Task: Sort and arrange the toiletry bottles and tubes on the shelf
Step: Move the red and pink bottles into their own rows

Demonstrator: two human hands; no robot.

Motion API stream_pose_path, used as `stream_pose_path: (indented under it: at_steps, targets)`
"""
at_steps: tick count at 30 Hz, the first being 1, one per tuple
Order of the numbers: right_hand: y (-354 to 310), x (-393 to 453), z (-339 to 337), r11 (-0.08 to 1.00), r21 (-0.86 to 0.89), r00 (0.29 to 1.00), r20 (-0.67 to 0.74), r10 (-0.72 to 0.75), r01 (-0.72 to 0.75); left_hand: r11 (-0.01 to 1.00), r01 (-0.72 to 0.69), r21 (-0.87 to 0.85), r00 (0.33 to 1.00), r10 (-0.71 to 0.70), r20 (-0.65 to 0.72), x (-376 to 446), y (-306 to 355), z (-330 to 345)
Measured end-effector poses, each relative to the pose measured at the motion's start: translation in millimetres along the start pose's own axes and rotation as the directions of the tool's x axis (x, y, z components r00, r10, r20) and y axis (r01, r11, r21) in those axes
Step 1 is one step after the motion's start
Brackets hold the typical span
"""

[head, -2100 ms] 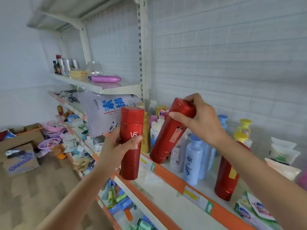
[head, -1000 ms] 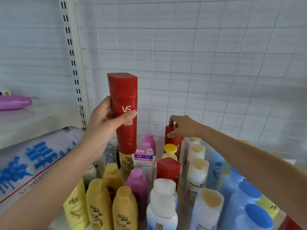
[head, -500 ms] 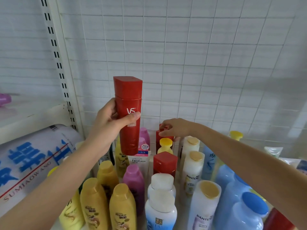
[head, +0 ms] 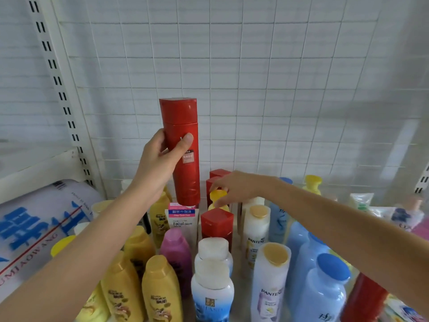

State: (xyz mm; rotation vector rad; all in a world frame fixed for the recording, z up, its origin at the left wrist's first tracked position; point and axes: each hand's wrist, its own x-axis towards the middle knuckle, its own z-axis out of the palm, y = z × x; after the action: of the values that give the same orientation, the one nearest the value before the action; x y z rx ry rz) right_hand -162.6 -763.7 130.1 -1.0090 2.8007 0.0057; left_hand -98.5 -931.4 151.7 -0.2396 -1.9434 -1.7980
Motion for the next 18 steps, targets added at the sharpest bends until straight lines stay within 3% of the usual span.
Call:
stream_pose_path:
  at_steps: [7,10,13,18]
  targets:
    - [4.5,0.5,-4.3,0.998,0.043,0.994,-0.101,0.042,-0.038,0.991,0.033,-0.128,0.999,-0.028,0.041,5.3,4.3,-5.6]
    - [16.6,-15.7,-33.3,0.973,0.218,0.974,-0.195,0.114,-0.07,0.98,0.044,-0.195,0.998,-0.034,0.055,11.5,8.2,-6.6]
    - [25.3,-36.2,-64.5,0.918,0.393,0.934,-0.31,0.18,-0.046,0.966,0.017,-0.259,0.998,0.0,0.066,19.2,14.7,-1.8]
    - [37.4,-73.7,-105.0,0.85,0.526,0.812,-0.489,0.319,-0.017,0.963,0.039,-0.267,0.994,-0.009,0.11,23.0,14.4,16.0]
